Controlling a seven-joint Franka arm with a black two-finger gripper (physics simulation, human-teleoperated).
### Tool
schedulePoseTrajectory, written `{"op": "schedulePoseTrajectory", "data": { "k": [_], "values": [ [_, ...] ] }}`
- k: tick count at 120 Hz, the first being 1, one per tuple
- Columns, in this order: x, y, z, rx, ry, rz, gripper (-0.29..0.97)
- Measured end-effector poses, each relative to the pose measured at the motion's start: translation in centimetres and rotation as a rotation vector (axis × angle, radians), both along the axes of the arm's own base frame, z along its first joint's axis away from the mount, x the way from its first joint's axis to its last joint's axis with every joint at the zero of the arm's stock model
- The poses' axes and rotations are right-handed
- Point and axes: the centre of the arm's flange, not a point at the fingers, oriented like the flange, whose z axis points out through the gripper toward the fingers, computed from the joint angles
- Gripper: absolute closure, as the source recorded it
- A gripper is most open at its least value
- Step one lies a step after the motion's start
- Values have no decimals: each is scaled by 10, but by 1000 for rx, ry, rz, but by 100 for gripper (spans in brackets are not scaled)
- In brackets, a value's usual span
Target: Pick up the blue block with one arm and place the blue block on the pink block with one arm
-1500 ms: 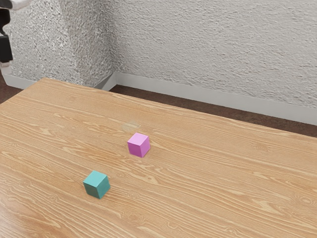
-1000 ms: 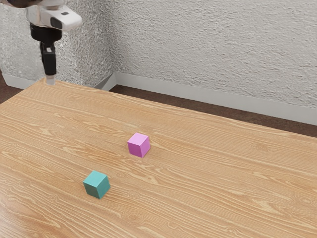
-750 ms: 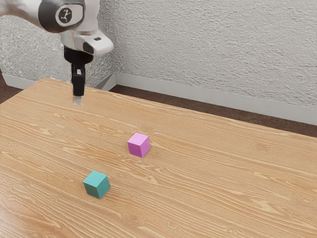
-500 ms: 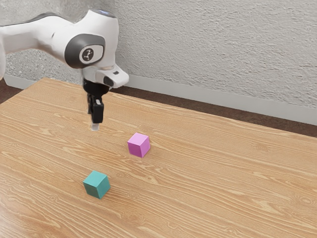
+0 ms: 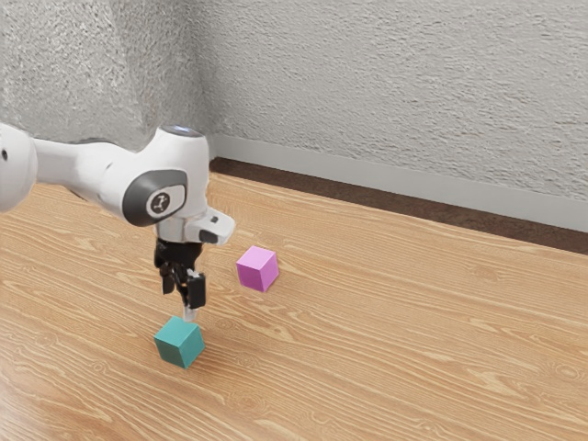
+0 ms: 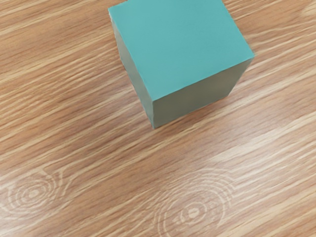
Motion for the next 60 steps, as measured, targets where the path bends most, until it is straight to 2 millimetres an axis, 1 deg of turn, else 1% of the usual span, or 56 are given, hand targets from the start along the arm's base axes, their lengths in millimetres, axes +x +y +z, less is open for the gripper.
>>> {"op": "schedulePoseTrajectory", "data": {
  "k": [14,22,48,60],
  "values": [
    [-5,19,-26,-13,-7,103,0],
    [-9,26,-35,-14,-15,145,0],
    [-21,19,-54,-28,-43,226,0],
    [-25,24,-61,-31,-51,270,0]
  ]
}}
